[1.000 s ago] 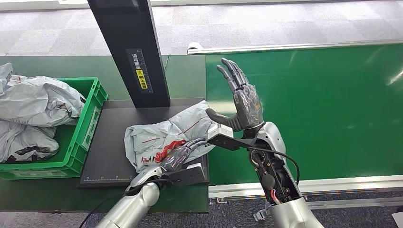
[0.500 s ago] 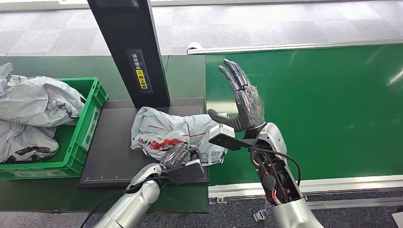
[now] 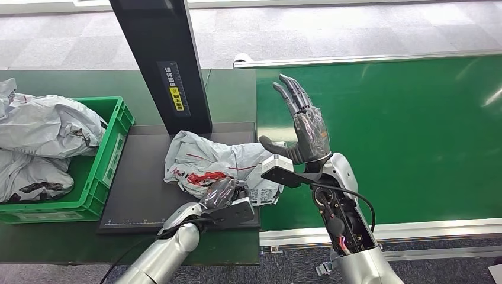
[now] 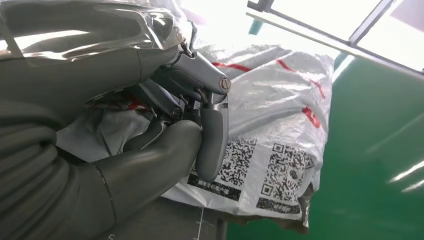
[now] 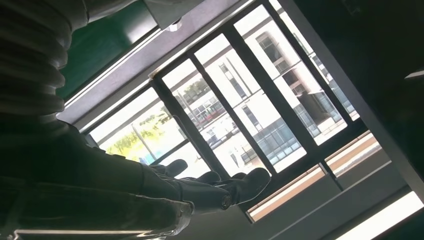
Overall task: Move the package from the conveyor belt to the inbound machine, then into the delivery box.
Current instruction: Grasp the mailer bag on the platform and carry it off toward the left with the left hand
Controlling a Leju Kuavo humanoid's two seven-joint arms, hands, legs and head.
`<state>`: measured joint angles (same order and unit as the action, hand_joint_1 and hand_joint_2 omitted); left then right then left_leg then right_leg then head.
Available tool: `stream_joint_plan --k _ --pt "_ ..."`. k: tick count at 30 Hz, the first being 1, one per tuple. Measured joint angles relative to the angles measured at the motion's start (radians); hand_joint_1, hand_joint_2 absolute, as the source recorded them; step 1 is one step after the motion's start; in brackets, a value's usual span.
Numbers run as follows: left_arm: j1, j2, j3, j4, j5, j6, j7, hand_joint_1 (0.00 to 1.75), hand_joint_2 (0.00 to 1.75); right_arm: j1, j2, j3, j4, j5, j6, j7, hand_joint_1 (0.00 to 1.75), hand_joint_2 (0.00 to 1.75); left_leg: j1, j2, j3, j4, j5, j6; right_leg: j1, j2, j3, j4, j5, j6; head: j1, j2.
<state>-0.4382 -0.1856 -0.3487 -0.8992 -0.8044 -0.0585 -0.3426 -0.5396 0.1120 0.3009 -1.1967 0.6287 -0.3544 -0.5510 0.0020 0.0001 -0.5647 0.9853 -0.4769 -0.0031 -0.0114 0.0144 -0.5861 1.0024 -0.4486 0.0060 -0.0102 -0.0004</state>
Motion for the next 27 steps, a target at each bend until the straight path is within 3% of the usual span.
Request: stream_joint_plan --k 3,4,8,15,25,27 --pt "0.018 -0.003 0.016 -0.029 0.065 0.145 -0.098 0.07 1.75 0.004 -0.001 -0.003 -0.002 0.0 0.0 0.0 0.0 1.75 0.0 0.0 0.0 0.0 0.0 0.0 0.0 0.0 -0.001 0.0 0.0 0.0 0.0 0.0" --pt "0.029 -0.005 0.029 -0.059 0.109 0.204 -0.14 0.0 1.75 0.007 -0.002 -0.006 -0.004 -0.001 0.002 0.0 0.0 1.75 0.0 0.0 0.0 0.0 0.0 0.0 0.0 0.0 -0.001 0.0 0.0 0.0 0.0 0.0" --pt "0.072 -0.01 0.081 -0.197 0.255 0.293 -0.229 0.0 1.75 0.018 -0.004 -0.018 -0.008 -0.062 0.048 -0.025 0.0 1.75 0.0 0.0 -0.001 0.0 0.0 0.0 0.0 0.0 -0.002 0.0 0.0 0.0 0.0 0.0" --pt "0.128 -0.009 0.104 -0.299 0.295 0.342 -0.257 0.0 1.75 0.026 0.005 -0.025 -0.017 -0.39 0.249 -0.032 0.0 1.75 0.0 0.0 -0.003 0.0 0.0 0.0 0.0 0.0 -0.003 0.0 0.0 0.0 0.0 0.0" --pt "0.217 -0.002 0.126 -0.464 0.312 0.35 -0.233 0.0 1.75 0.091 0.005 0.024 -0.177 -0.398 0.236 0.005 0.0 1.75 0.0 0.0 -0.004 0.0 0.0 0.0 0.0 0.0 -0.004 0.0 -0.001 0.0 0.0 0.0" --pt "0.224 0.0 0.128 -0.478 0.312 0.35 -0.233 0.0 1.75 0.095 0.005 0.028 -0.192 -0.397 0.235 0.005 0.0 0.87 0.0 0.0 -0.004 0.0 0.0 0.0 0.0 0.0 -0.004 0.0 -0.001 0.0 0.0 0.0"
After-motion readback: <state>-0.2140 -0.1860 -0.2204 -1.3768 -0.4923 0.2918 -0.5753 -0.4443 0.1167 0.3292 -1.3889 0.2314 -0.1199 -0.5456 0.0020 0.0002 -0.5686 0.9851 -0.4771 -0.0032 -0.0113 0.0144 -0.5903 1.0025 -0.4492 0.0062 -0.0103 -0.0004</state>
